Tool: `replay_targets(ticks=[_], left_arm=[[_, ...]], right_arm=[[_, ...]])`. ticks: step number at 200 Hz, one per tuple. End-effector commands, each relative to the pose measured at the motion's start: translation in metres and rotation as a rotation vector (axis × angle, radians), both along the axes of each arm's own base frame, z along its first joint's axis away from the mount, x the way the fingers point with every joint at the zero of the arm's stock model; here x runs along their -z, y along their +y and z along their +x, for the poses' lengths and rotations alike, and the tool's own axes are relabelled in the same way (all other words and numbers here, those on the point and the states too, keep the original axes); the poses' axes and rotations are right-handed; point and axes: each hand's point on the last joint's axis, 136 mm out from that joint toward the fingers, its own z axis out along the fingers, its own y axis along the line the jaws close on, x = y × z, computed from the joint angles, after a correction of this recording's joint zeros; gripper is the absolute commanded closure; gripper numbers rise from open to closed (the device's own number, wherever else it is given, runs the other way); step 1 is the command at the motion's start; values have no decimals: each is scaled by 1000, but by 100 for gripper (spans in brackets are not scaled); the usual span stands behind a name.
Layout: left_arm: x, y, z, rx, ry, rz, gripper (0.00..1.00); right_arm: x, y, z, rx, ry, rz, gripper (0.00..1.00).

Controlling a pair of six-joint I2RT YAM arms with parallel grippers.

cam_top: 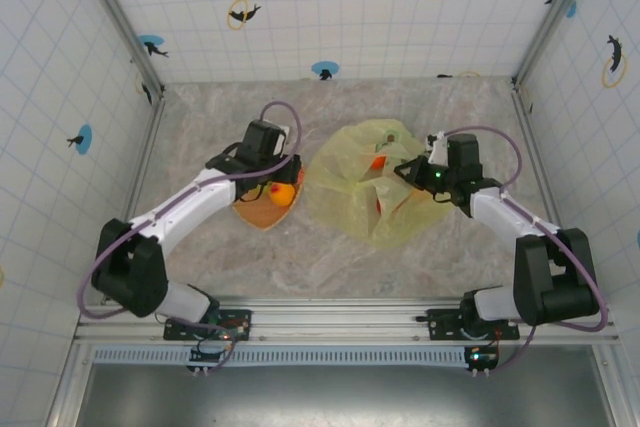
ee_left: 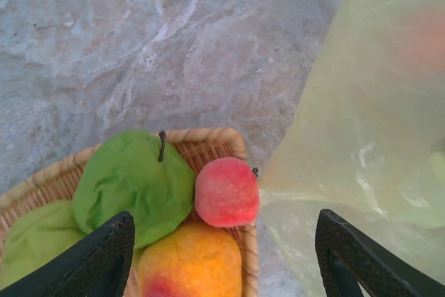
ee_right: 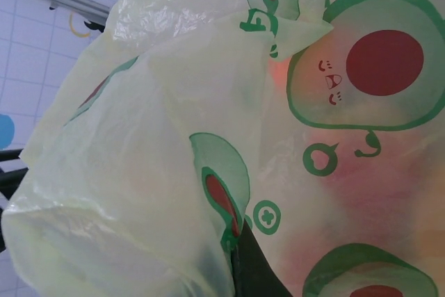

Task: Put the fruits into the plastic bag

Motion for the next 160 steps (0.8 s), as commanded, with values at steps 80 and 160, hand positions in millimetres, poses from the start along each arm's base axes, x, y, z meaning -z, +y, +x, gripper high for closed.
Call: replay_targets(ticks=[80,160], left_arm=[[37,-14,12,63,101,196,42],[59,-17,13,77,156,216,45]], right_arm=[[-18,-9,5,5,-54,7,100],[-16,-11,5,10,-50,13,100]])
